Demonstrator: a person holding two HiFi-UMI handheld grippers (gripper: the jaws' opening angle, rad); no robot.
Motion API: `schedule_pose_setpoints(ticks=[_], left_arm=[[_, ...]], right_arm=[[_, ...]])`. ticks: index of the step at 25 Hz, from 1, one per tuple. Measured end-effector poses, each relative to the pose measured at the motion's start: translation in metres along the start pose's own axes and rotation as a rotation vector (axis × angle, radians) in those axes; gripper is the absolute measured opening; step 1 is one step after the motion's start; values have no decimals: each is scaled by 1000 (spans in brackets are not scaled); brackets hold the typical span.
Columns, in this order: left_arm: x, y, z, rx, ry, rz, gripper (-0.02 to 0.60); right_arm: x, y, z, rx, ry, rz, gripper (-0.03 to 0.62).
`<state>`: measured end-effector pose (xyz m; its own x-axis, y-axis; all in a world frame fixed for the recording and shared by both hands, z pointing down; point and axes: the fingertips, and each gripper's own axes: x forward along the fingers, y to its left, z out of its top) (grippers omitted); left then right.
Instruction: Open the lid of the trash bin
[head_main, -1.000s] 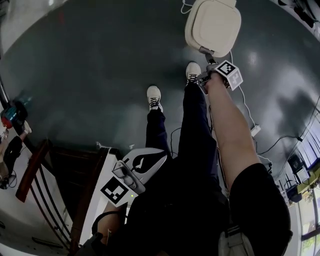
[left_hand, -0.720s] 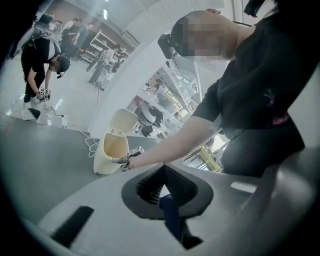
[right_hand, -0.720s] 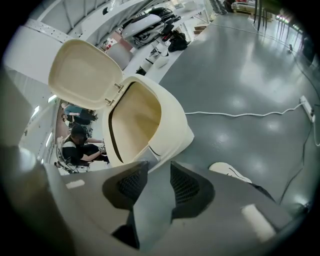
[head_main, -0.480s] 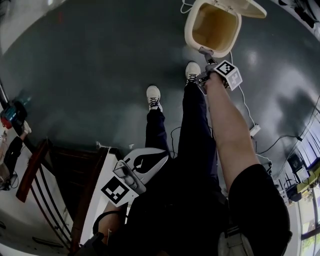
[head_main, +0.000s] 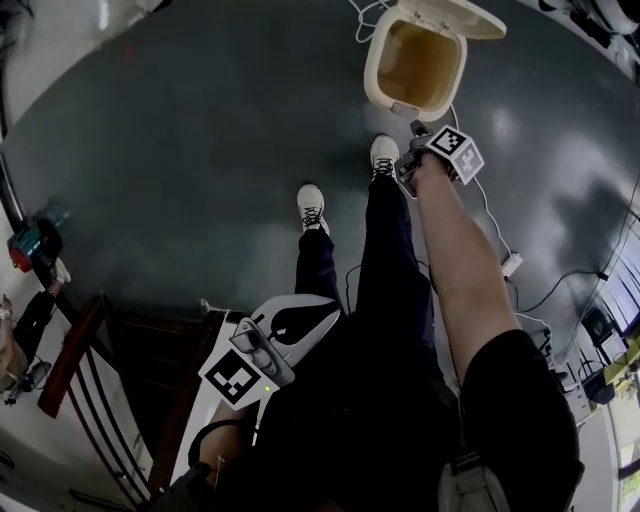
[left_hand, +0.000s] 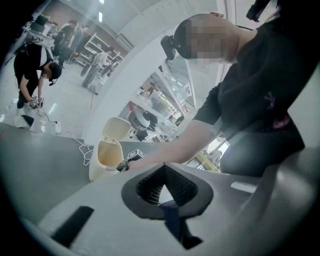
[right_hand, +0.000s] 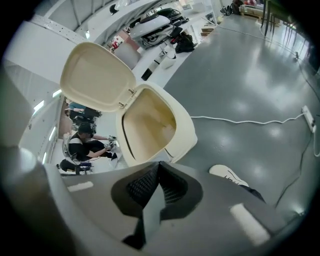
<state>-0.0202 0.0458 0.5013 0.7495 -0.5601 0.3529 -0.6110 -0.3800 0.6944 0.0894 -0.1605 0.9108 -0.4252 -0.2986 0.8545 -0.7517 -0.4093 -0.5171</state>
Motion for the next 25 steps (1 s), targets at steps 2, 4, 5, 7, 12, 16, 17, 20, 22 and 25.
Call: schedule_pose_setpoints(ticks=[2, 4, 5, 7, 12, 16, 17, 20, 22, 25], left_arm=[[-3, -10, 9, 37, -11, -18, -2], [-9, -18, 20, 76, -25, -34, -2], [-12, -23, 26, 95, -32, -42, -1], [-21, -34, 39, 135, -48, -57, -2], [-42, -64, 69, 224, -81, -94, -1], [-60, -80, 84, 277, -98, -113, -2], [-65, -84, 88, 282, -109, -128, -2], [-80, -95, 94, 269, -131, -165, -2], [-87, -105, 100, 261, -158, -187, -2], [-95, -118, 107, 260, -191, -211, -2]], right_arm=[[-21, 20, 4, -38, -14, 80, 2], [-48, 50, 10, -106, -32, 176, 2], [-63, 66, 11, -158, -37, 219, 2], [-98, 97, 9, -262, -39, 302, 2], [-190, 162, -3, -396, -63, 490, 2], [-277, 217, -20, -489, -124, 628, 2], [-301, 232, -26, -520, -146, 667, 2], [-372, 268, -52, -639, -197, 766, 2], [-419, 284, -73, -715, -226, 819, 2], [-481, 297, -105, -808, -282, 880, 2]])
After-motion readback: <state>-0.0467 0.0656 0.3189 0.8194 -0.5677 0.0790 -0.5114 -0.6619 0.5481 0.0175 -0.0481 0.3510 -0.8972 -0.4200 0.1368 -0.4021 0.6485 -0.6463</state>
